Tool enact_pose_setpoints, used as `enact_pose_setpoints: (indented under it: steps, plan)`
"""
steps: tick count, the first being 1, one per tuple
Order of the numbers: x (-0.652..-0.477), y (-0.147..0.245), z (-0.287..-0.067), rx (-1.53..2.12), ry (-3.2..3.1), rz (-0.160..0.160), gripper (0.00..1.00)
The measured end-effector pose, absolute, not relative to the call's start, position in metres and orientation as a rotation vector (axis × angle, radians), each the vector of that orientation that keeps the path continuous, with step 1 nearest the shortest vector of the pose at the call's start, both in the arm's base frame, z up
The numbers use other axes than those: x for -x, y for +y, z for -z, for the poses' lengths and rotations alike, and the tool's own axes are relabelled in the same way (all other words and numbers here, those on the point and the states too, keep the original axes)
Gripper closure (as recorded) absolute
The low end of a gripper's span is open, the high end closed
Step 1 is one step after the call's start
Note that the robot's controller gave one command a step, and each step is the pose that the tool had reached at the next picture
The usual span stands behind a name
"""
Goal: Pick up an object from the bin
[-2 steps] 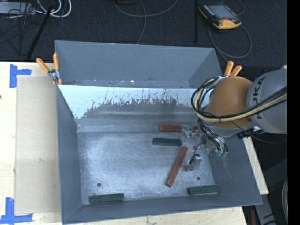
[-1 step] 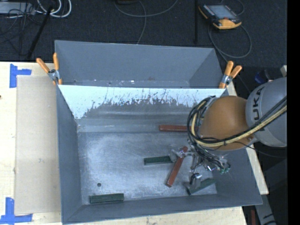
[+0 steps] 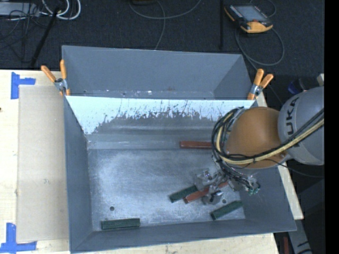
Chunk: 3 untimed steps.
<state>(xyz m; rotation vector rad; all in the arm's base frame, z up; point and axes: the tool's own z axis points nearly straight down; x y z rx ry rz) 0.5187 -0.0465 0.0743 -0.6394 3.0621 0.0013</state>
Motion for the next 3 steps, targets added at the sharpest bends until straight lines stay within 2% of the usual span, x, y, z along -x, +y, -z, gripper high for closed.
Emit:
enact_pose_setpoints:
  steps: [1,2,3]
  plan:
    - [-0.49,-0.018,-0.232,0.785,3.034,0.002,1.0]
    - [-0.49,-0.02,-0.228,0.781,3.043,-0.002,0.0]
    - [-0.486,-0.034,-0.067,0.983,2.983,-0.001,0.0]
